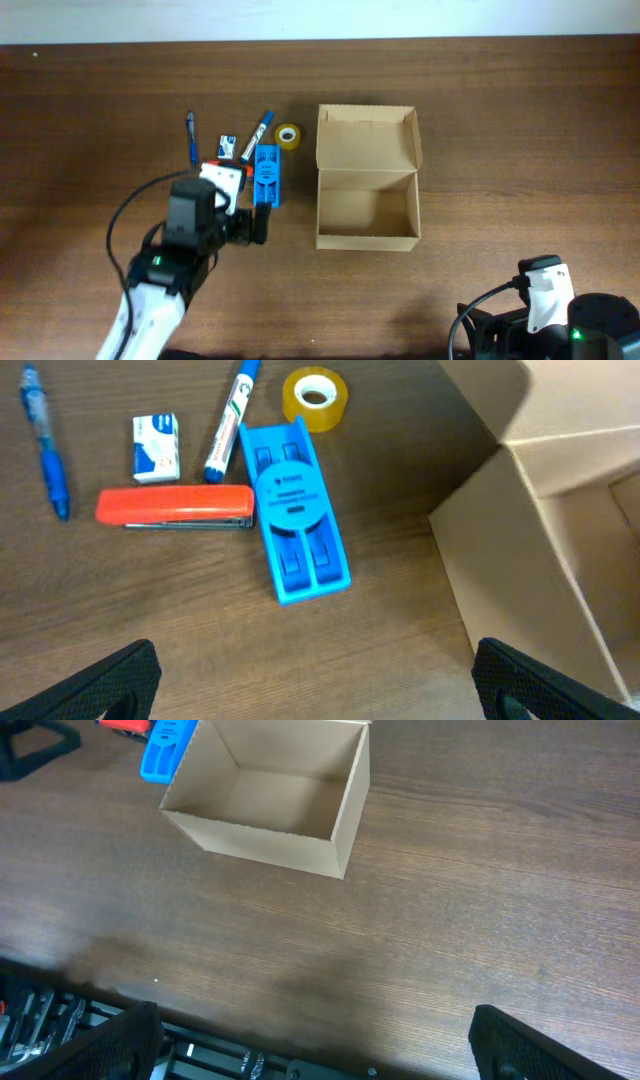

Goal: Pack container
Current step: 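Reach the left gripper to the blue whiteboard duster and grasp it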

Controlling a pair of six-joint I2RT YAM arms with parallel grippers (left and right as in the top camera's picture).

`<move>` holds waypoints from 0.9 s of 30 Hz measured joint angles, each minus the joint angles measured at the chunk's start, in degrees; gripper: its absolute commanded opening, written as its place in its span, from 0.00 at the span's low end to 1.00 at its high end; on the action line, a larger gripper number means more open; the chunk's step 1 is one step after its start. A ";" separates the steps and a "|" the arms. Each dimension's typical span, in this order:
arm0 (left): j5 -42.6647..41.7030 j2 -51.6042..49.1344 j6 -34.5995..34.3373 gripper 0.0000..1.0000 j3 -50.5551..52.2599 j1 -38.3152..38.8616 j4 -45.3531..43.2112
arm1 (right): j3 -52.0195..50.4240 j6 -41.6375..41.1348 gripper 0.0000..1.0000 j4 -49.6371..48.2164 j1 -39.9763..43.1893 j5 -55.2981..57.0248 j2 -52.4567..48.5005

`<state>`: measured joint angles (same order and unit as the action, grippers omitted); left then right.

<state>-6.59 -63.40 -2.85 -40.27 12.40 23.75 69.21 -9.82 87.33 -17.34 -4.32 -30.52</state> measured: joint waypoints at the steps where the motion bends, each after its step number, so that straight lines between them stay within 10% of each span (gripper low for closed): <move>1: 0.00 -1.97 0.00 0.99 -1.11 0.00 -0.09 | 0.00 0.02 0.99 0.02 0.00 0.00 0.00; 27: -3.45 -24.24 -0.28 0.99 -5.07 1.75 -9.68 | 0.00 -0.04 0.99 0.00 0.00 0.00 0.00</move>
<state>-10.04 -87.64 -3.14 -45.34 14.15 14.06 69.21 -9.87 87.33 -17.34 -4.32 -30.52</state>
